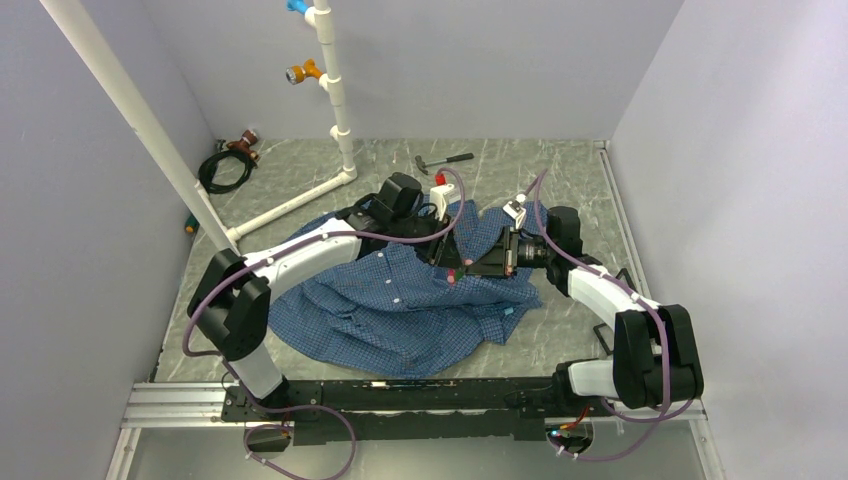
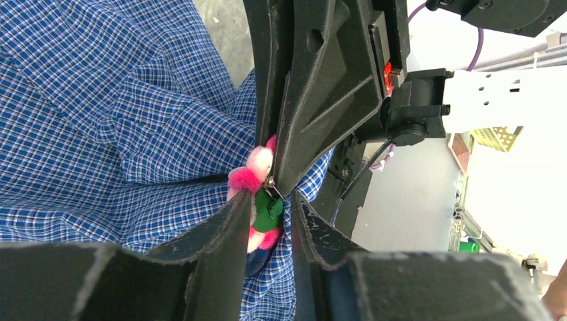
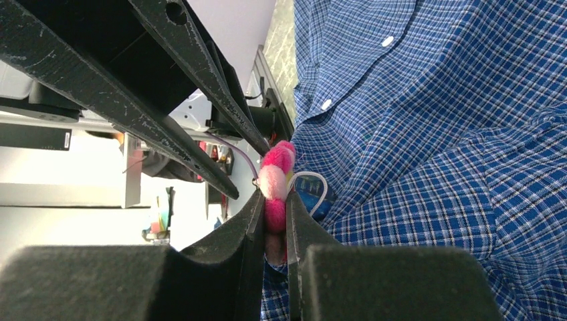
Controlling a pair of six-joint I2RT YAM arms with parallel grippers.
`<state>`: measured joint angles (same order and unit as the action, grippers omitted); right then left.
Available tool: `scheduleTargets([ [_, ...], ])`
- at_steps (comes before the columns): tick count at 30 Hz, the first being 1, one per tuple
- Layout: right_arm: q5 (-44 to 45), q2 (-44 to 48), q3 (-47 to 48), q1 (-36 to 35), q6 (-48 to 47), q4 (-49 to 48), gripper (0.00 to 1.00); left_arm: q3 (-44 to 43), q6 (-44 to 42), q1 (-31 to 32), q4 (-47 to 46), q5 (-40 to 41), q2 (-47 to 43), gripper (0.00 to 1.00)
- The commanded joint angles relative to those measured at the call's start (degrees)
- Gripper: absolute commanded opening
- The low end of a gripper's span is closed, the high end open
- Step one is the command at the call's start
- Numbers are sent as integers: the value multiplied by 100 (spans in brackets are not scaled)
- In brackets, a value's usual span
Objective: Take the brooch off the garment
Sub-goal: Remove the brooch from the clothes.
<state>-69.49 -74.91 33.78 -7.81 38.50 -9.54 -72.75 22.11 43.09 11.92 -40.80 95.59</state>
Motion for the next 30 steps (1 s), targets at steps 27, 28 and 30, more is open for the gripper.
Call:
scheduleTargets([
  [27,14,56,164,-10,262,-495,0,-135,-52,332,125,250,339,23],
  [28,3,56,156,-9,263,-496,0,-172,-97,329,192,294,356,22],
  [30,13,65,168,-5,259,-488,0,-222,-159,330,297,366,389,20],
])
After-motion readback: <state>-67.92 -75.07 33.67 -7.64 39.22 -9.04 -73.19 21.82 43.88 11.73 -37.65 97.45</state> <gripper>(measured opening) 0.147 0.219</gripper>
